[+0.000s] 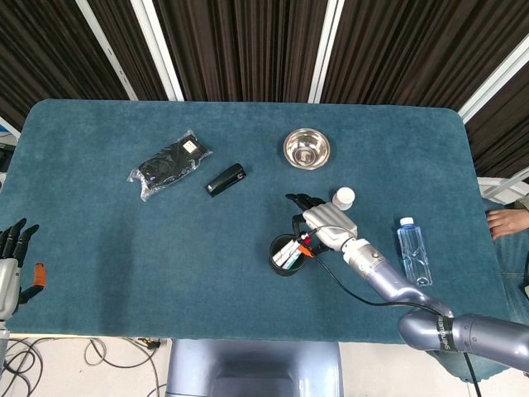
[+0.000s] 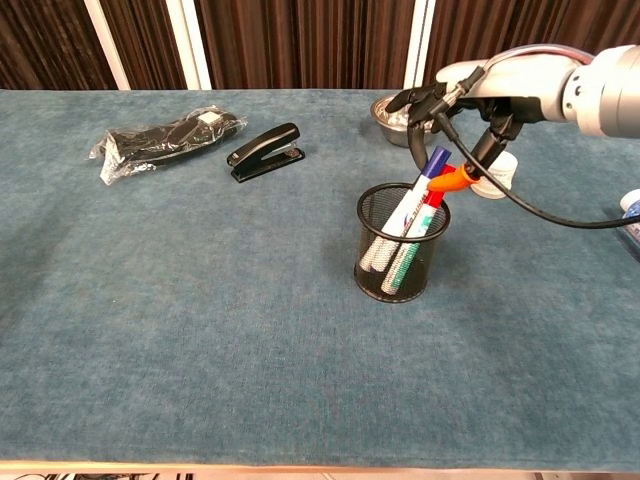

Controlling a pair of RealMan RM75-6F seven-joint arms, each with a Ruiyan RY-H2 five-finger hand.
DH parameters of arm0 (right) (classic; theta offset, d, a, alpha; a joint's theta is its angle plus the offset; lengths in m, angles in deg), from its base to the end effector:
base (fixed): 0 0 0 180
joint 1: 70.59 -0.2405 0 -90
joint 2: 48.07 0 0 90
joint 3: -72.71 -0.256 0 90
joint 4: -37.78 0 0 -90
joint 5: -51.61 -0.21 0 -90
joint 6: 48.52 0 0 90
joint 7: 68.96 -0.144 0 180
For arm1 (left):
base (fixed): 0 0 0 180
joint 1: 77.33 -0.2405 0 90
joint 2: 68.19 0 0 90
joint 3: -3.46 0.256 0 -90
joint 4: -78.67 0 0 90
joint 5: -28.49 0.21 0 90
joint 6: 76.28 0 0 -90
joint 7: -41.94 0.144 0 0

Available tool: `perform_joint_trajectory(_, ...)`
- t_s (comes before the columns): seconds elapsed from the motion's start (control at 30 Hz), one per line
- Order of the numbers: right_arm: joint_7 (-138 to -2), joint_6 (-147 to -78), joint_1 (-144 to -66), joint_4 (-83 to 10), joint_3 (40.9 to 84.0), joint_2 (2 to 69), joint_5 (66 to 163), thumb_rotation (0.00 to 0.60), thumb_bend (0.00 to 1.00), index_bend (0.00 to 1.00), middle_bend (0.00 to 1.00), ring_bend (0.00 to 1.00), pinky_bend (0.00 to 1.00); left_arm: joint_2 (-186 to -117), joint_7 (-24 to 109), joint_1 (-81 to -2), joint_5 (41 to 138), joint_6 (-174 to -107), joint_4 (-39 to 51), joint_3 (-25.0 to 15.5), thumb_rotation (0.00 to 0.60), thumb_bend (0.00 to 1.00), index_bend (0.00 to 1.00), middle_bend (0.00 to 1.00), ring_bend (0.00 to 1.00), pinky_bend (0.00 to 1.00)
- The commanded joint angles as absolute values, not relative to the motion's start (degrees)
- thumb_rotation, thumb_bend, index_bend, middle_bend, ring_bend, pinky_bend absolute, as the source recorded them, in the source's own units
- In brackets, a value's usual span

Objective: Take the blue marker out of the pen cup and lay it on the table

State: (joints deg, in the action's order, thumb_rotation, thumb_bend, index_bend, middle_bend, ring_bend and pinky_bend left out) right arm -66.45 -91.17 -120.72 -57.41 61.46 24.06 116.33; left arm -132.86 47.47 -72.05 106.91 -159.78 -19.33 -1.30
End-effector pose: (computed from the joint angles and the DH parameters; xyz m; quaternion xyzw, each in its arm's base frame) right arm -0.1080 -0.3612 0.0422 0.7661 -0.4199 0.3760 0.3089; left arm -0.3049 0.1875 0.1538 -0.5576 -0.4203 -0.3726 0.6112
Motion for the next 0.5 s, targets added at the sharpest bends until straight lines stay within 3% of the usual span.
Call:
perform_joint_trajectory(0.03,-67.3,-90.9,-120.6,-58.2,61.2,23.1,116.7,0.600,0.41,0.60,0.00,0.00,0.16,-132.8,47.5,-72.1,106.9,-159.7,-19.4,-1.3,0.600,0.56,0.09,0.00,0.00,0.00)
perform_joint_trajectory(0.5,-69.1,-92.0,-120.6,-62.6,58.2,17.3,116.0,0.600,0.41,0.60,0.00,0.00,0.16,-132.7,47.2,-72.1,106.4,-159.7,-19.8,-1.4,0.600,0.56,0.09,0.00,0.00,0.00)
